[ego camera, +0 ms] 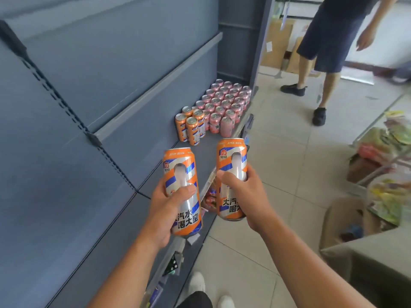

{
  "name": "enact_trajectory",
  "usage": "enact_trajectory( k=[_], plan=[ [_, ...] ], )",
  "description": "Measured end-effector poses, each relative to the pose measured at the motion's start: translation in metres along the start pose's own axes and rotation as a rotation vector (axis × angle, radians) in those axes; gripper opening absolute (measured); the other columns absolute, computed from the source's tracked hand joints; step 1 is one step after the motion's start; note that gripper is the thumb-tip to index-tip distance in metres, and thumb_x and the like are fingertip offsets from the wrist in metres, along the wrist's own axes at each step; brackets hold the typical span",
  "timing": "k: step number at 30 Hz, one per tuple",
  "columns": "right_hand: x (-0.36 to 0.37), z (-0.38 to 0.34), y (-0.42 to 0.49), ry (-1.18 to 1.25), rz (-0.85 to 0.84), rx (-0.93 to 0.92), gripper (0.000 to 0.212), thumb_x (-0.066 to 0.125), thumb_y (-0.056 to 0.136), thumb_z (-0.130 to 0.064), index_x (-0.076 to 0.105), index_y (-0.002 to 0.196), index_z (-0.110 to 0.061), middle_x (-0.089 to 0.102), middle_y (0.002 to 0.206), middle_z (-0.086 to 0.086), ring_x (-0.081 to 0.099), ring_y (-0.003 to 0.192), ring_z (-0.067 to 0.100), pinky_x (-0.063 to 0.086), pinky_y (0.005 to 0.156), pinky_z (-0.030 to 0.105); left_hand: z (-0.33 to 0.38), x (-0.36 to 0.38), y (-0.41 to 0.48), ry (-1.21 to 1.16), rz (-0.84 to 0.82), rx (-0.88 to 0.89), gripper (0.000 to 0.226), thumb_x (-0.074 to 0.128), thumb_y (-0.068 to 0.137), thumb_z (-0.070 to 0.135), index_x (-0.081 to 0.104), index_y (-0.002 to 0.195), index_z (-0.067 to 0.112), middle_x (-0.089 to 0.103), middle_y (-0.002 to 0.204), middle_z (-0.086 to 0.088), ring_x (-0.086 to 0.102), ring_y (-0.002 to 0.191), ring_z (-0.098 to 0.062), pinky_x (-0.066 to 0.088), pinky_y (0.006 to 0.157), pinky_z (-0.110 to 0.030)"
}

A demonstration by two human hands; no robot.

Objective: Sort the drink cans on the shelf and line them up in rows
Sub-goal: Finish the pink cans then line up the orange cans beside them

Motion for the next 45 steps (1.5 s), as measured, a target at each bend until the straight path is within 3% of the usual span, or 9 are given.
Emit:
enact_trajectory(
  k=[5,12,21,26,30,32,35,39,45],
  plan=[
    [-0.026,-0.007,0.053,-0.012,0.084,0.002,0.042,0.08,0.074,-0.032,0.061,0.109,-0.022,0.074,0.096,0.003,0.073,0.087,0.023,0.061,0.075,0.039,0.001,0.035,0.067,0.036,-0.072,-0.021,0.07,0.078,0.049,0.039,0.063,0.114,0.015,0.073,0.093,-0.008,0.071,0.08,-0.021,0.058,0.064,-0.032],
    [-0.046,-0.036,0.137,-0.019,0.174,-0.024,0.027,0.077,0.083,-0.022,0.062,0.106,-0.02,0.074,0.093,0.002,0.073,0.082,0.02,0.059,0.068,0.031,0.017,0.079,0.171,0.064,-0.191,-0.049,0.071,0.078,0.048,0.038,0.062,0.113,0.016,0.073,0.093,-0.009,0.071,0.079,-0.022,0.06,0.066,-0.033],
    [-0.069,-0.07,0.237,-0.011,0.208,-0.041,0.029,0.077,0.083,-0.022,0.061,0.106,-0.021,0.074,0.094,0.003,0.073,0.084,0.022,0.062,0.073,0.035,0.038,0.124,0.273,0.083,-0.217,-0.039,0.068,0.077,0.051,0.04,0.063,0.114,0.022,0.074,0.095,-0.004,0.073,0.083,-0.02,0.058,0.067,-0.031],
    [-0.087,-0.093,0.305,-0.036,0.103,-0.051,0.028,0.077,0.082,-0.021,0.062,0.106,-0.02,0.075,0.091,0.001,0.073,0.082,0.019,0.062,0.072,0.034,0.039,0.151,0.328,0.091,-0.128,-0.026,0.07,0.077,0.05,0.043,0.063,0.116,0.022,0.075,0.099,-0.005,0.073,0.088,-0.023,0.058,0.067,-0.031],
    [-0.106,-0.112,0.366,-0.102,0.004,-0.036,0.03,0.078,0.082,-0.024,0.062,0.107,-0.019,0.074,0.091,0.001,0.073,0.082,0.022,0.061,0.074,0.038,0.045,0.183,0.367,0.078,-0.052,-0.017,0.052,0.081,0.061,0.032,0.065,0.11,0.024,0.077,0.093,0.0,0.074,0.084,-0.016,0.058,0.065,-0.027],
    [-0.115,-0.123,0.393,-0.12,-0.056,-0.019,0.03,0.078,0.082,-0.024,0.062,0.107,-0.02,0.074,0.089,0.0,0.073,0.081,0.021,0.061,0.072,0.036,0.047,0.197,0.386,0.06,0.016,-0.025,0.037,0.079,0.075,0.018,0.064,0.107,0.025,0.077,0.088,0.001,0.074,0.078,-0.015,0.058,0.062,-0.028],
    [-0.121,-0.144,0.427,-0.168,-0.175,-0.011,0.03,0.077,0.082,-0.023,0.061,0.107,-0.021,0.074,0.088,-0.004,0.073,0.079,0.016,0.06,0.067,0.03,0.052,0.211,0.41,0.045,0.135,-0.021,0.039,0.077,0.072,0.021,0.064,0.109,0.025,0.076,0.087,-0.001,0.074,0.076,-0.019,0.057,0.06,-0.028],
    [-0.114,-0.158,0.465,-0.183,-0.302,0.003,0.024,0.076,0.083,-0.019,0.061,0.101,-0.024,0.073,0.08,-0.01,0.072,0.073,0.01,0.055,0.06,0.019,0.053,0.218,0.429,0.013,0.249,-0.039,0.026,0.068,0.087,0.007,0.062,0.107,0.023,0.075,0.077,0.001,0.072,0.065,-0.014,0.056,0.053,-0.025],
    [-0.072,-0.151,0.501,-0.225,-0.473,0.037,0.021,0.074,0.084,-0.011,0.063,0.095,-0.025,0.075,0.086,-0.001,0.073,0.08,0.019,0.059,0.066,0.024,0.049,0.19,0.442,-0.042,0.421,-0.085,0.051,0.078,0.069,0.031,0.062,0.118,0.027,0.076,0.1,-0.002,0.074,0.086,-0.02,0.057,0.068,-0.035]
  ],
)
Point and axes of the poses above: each hand's wrist, its own y-axis towards the middle knuckle, its own x-axis out of the palm, z = x × y, the point moved 8 cm from there along y, towards the middle knuckle
